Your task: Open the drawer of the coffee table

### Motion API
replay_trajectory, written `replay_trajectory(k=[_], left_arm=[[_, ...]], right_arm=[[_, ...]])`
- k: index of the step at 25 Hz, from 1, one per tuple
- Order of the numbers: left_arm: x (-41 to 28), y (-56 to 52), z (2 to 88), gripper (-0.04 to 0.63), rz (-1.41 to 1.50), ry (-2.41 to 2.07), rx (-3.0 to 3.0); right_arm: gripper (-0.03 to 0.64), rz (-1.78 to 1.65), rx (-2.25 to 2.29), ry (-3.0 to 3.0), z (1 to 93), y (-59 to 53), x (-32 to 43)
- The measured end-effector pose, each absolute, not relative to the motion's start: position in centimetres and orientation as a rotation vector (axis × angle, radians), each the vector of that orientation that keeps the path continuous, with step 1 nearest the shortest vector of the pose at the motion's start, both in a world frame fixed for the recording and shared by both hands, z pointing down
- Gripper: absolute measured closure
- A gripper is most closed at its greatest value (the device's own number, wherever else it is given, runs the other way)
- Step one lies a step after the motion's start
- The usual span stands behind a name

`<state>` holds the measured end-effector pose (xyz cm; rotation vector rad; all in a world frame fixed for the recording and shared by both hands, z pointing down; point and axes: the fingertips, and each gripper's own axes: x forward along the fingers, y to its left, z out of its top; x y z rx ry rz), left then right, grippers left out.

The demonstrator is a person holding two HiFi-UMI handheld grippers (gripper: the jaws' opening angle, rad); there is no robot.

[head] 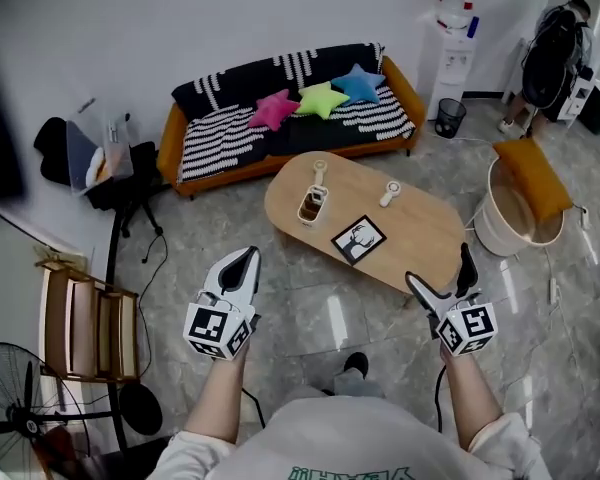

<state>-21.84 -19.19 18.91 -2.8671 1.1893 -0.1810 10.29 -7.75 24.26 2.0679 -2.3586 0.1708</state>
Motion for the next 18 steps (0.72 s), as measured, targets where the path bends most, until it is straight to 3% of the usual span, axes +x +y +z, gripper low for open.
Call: replay_trajectory(k=[18], left_arm=[[-8.5,-27.5,21.5,0.597,-0.178,0.649,-3.075]], right_arm=[[0.031,0.259,2.425,-1.947,26.2,-4.2,15.6]])
